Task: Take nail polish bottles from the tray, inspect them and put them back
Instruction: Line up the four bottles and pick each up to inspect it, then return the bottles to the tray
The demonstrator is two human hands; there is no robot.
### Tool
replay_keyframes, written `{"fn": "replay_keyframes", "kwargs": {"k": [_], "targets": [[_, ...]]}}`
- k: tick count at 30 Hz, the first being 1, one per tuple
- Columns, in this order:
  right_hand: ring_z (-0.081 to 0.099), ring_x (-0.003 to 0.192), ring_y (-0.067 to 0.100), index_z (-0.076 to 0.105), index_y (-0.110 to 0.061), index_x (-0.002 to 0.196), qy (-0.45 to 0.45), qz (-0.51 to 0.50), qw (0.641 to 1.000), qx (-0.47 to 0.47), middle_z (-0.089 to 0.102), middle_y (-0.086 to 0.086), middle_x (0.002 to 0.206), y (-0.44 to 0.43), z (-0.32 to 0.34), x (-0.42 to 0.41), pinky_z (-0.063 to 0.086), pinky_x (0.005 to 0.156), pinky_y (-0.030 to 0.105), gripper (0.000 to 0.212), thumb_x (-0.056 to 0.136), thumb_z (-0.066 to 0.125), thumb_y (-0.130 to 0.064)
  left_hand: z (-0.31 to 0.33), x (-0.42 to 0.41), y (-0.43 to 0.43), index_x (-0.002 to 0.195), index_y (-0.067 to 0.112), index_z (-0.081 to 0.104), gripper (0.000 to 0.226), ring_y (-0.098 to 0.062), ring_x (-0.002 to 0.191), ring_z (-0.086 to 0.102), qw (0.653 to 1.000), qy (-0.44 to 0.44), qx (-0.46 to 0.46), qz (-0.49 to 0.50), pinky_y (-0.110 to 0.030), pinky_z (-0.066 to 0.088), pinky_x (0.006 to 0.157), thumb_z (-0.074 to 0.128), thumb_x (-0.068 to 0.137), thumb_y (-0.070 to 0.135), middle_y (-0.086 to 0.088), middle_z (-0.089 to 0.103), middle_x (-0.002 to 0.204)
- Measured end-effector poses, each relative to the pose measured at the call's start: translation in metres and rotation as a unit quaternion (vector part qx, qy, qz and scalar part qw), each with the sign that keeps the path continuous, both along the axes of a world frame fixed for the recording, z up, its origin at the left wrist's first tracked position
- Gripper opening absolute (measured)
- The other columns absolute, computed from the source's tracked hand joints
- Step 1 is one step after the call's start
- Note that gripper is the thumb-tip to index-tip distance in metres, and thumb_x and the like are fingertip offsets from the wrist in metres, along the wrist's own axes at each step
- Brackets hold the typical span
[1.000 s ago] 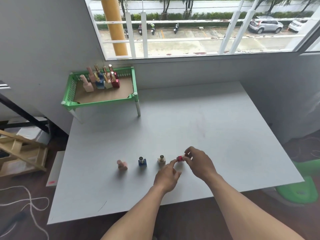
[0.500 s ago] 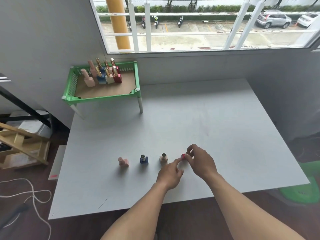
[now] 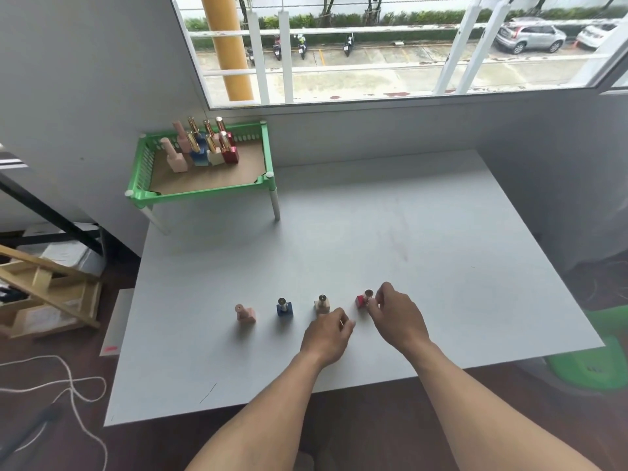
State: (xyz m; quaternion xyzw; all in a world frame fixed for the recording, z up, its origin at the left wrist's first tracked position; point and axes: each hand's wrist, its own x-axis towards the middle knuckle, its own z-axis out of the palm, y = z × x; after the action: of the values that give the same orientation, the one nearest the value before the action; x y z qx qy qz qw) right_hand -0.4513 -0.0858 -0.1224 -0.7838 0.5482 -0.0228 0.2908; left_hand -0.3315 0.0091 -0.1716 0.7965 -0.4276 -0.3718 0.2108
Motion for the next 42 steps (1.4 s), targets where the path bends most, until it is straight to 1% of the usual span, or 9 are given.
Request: {"fn": "replay_keyframes", "kwargs": {"k": [4,12,17,19,22,25,32,37,42], "targets": [[0.062,0.072,0.024,0.049,-0.015,0.085,-0.047,-0.009,0.999,0.022,0.063,-0.004,0.078,0.022,0.0,0.007,0.048,0.064,0.039,0.021,0.096,0.046,-0.033,0.006,0.008,0.01,0.087,0.016,0.058,0.027,-0.026,0.085,0.06,0.999,-0.032,-0.016,0.013,-0.036,0.048,0.074,0.044,0.095,0.037,-0.002,0.067,0.089],[0.048,0.07,0.018,0.037,-0.026,0.07,-0.031,0.06,0.997,0.034,0.047,-0.01,0.063,0.068,0.001,0.037,0.033,0.05,0.028,0.024,0.089,0.05,-0.033,0.011,0.031,0.045,0.063,0.022,0.043,0.029,-0.018,0.059,0.049,0.997,-0.029,-0.008,0.076,-0.031,0.034,0.052,0.045,0.088,0.037,0.006,0.053,0.061],[0.055,0.071,0.022,0.052,-0.019,0.087,-0.021,0.109,0.993,0.044,0.056,-0.005,0.072,0.089,-0.004,0.059,0.044,0.061,0.032,0.018,0.092,0.045,-0.035,0.007,0.054,0.081,0.06,0.016,0.042,0.034,-0.024,0.06,0.049,0.99,-0.056,-0.002,0.128,-0.034,0.038,0.054,0.044,0.087,0.037,0.002,0.051,0.057],[0.059,0.078,0.025,0.05,-0.019,0.087,-0.017,0.114,0.992,0.049,0.062,-0.001,0.081,0.097,-0.007,0.067,0.047,0.069,0.035,0.022,0.094,0.046,-0.039,0.003,0.066,0.096,0.064,0.017,0.046,0.033,-0.026,0.064,0.054,0.986,-0.077,0.003,0.151,-0.034,0.043,0.059,0.044,0.089,0.038,0.003,0.054,0.061],[0.061,0.092,0.023,0.051,-0.022,0.108,-0.012,0.116,0.99,0.08,0.068,-0.001,0.093,0.104,-0.011,0.079,0.049,0.076,0.036,0.021,0.095,0.047,-0.039,-0.003,0.082,0.115,0.091,0.02,0.056,0.022,-0.026,0.072,0.058,0.974,-0.122,0.005,0.19,-0.033,0.044,0.063,0.046,0.091,0.039,0.006,0.059,0.071],[0.063,0.095,0.022,0.043,-0.023,0.125,-0.006,0.11,0.987,0.116,0.068,-0.002,0.097,0.105,-0.014,0.091,0.048,0.077,0.035,0.032,0.095,0.049,-0.032,-0.007,0.098,0.127,0.092,0.024,0.048,0.015,-0.026,0.078,0.06,0.958,-0.144,0.02,0.249,-0.032,0.043,0.064,0.051,0.09,0.039,0.005,0.063,0.083],[0.06,0.098,0.023,0.028,-0.027,0.141,-0.009,0.112,0.986,0.123,0.062,0.0,0.112,0.099,-0.022,0.112,0.05,0.079,0.036,0.052,0.094,0.047,-0.019,-0.016,0.127,0.133,0.134,0.035,0.04,0.05,-0.02,0.093,0.061,0.966,-0.079,0.003,0.246,-0.033,0.05,0.082,0.062,0.089,0.034,0.005,0.05,0.119],[0.058,0.096,0.023,0.031,-0.03,0.138,-0.005,0.124,0.985,0.119,0.058,0.002,0.115,0.09,-0.028,0.123,0.048,0.074,0.034,0.05,0.093,0.045,-0.015,-0.018,0.147,0.125,0.135,0.042,0.042,0.056,-0.009,0.083,0.058,0.973,-0.043,-0.01,0.225,-0.025,0.045,0.079,0.066,0.085,0.035,0.008,0.045,0.12],[0.057,0.095,0.023,0.043,-0.025,0.125,-0.011,0.126,0.985,0.12,0.06,-0.002,0.111,0.088,-0.039,0.13,0.047,0.074,0.035,0.037,0.092,0.041,-0.01,-0.024,0.153,0.115,0.124,0.041,0.056,0.04,-0.012,0.089,0.058,0.974,-0.032,-0.041,0.22,-0.026,0.045,0.079,0.064,0.085,0.046,0.01,0.049,0.113]]}}
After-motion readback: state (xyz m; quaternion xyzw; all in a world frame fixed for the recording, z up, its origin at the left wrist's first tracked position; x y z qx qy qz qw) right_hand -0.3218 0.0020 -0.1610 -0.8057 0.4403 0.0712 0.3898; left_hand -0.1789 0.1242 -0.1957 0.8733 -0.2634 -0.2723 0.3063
